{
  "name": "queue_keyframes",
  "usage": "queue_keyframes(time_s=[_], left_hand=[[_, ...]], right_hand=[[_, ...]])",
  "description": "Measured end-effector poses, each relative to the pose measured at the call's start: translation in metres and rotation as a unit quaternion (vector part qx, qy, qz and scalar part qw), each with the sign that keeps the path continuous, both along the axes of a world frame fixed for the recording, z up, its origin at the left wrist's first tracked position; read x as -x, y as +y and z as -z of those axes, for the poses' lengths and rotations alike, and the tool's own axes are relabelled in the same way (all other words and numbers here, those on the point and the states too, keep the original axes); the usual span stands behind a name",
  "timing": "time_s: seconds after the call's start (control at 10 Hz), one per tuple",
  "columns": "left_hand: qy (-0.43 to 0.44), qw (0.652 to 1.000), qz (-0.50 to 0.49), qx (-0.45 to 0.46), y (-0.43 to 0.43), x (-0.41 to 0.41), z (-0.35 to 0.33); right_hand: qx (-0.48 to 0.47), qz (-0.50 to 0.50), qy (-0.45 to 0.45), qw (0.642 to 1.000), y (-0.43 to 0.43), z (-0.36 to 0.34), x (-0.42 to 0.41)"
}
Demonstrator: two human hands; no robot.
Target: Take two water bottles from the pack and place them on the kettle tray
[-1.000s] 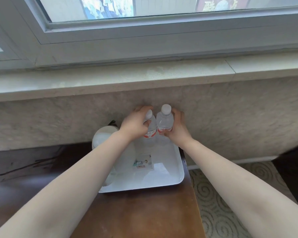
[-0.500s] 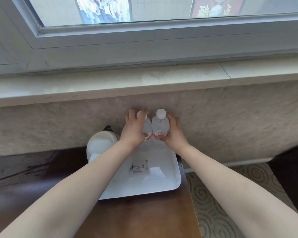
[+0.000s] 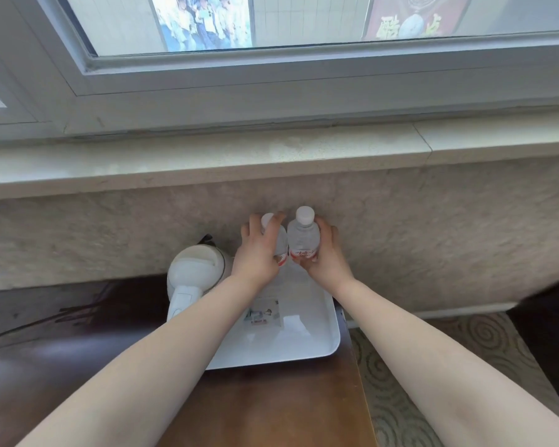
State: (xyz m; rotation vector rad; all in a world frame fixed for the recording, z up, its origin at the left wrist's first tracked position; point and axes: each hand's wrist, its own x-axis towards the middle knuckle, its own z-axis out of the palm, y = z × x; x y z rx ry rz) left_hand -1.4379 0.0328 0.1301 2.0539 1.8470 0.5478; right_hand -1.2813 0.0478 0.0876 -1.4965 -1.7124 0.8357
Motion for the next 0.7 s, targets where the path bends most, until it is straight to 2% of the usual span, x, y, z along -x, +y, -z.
queue_keyframes(time_s=[0.2, 0.3, 0.4, 0.7], left_hand=[[-0.015, 1.0, -0.007, 0.0, -0.006, -0.003, -0.004], [-0.067, 0.998, -0.018, -0.001, -0.011, -0.006, -0.007], [-0.046, 0.998, -0.029, -0.032, -0.019, -0.005, -0.006], [0.084, 0.992, -0.073, 0.055, -0.034, -0.004, -0.028]], right_hand=[[0.015, -0.023, -0.04, 0.999, -0.006, -0.005, 0.002], [0.047, -0.064, -0.098, 0.992, -0.016, -0.005, -0.008], [0.059, -0.081, -0.094, 0.991, -0.023, -0.003, -0.018], [0.061, -0.111, -0.113, 0.985, -0.036, -0.027, -0.036]])
